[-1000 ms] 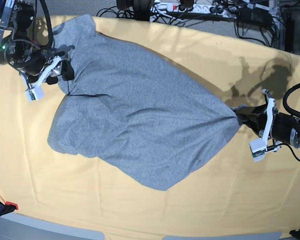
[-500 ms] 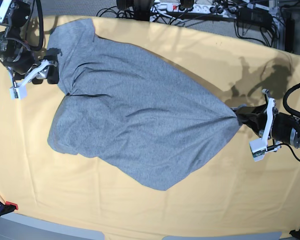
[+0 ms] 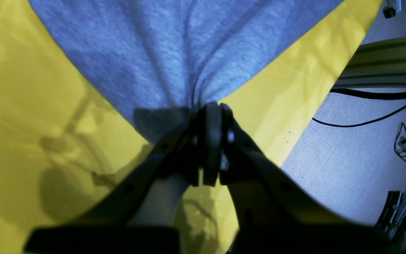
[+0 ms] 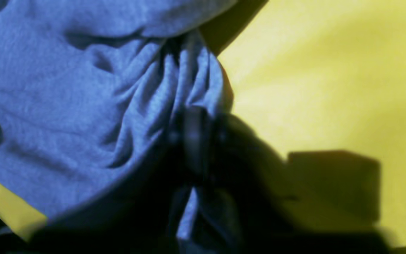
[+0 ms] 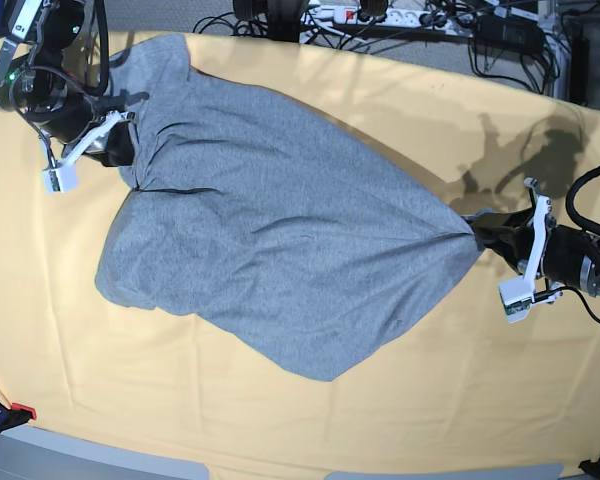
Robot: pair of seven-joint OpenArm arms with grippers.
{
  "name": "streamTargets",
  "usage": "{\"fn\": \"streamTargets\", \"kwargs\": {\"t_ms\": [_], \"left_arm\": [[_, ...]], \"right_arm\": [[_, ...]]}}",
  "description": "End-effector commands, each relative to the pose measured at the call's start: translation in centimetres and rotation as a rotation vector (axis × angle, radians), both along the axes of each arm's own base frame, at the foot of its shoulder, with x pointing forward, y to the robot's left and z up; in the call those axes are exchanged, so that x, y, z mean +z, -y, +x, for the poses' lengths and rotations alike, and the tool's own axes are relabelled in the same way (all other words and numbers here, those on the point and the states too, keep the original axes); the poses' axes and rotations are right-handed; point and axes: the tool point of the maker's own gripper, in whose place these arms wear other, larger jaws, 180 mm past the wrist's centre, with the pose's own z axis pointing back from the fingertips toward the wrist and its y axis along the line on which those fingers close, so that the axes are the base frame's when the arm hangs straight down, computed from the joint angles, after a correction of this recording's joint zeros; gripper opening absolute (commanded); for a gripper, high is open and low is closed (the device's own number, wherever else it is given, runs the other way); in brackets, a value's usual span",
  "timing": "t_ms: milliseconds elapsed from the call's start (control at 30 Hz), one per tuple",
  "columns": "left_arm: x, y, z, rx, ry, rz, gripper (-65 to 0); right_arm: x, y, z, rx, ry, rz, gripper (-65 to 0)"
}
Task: Layout the t-shirt on the table in an organized manner, then fold the t-shirt properly
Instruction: 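Pull the held corner away from the left gripper to spread the shirt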
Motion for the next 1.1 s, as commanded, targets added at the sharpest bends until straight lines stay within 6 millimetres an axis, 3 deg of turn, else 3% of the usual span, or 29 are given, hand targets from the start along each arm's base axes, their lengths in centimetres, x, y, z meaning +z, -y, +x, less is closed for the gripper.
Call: {"fn": "streamTargets", "kwargs": {"t_ms": [0, 200, 333, 500, 633, 833, 933, 1067], "left_arm": [[1.4, -0.2, 0.6, 0.005, 0.04, -0.013, -65.0], [1.4, -0.2, 0.6, 0.005, 0.04, -0.013, -65.0], [1.4, -0.2, 0.6, 0.005, 0.04, -0.013, -65.0], [1.4, -0.2, 0.6, 0.005, 0.04, -0.013, -65.0], [1.4, -0.2, 0.6, 0.005, 0.04, -0.013, -65.0], [1.4, -0.2, 0.6, 0.005, 0.04, -0.013, -65.0], [1.4, -0.2, 0.6, 0.005, 0.04, -0.013, -65.0], [1.4, -0.2, 0.6, 0.005, 0.04, -0.013, -65.0]], "right_arm": [[1.1, 0.0, 0.7, 0.018, 0.053, 0.001, -65.0], [3.7, -1.2, 1.2, 0.104, 0.141, 0.003, -65.0], [6.4, -0.3, 0.4, 0.113, 0.179, -0.115, -65.0], [10.3, 4.0, -1.5, -0.047, 0.219, -0.278, -65.0], [12.1, 7.8, -3.6, -0.213, 0.206, -0.362, -65.0], [10.2, 9.9, -7.4, -0.336, 0.063, -0.391, -65.0], [8.7, 9.2, -9.2, -0.348, -0.019, -0.352, -65.0], [7.2, 6.7, -11.5, -0.25, -0.125, -0.265, -65.0]]}}
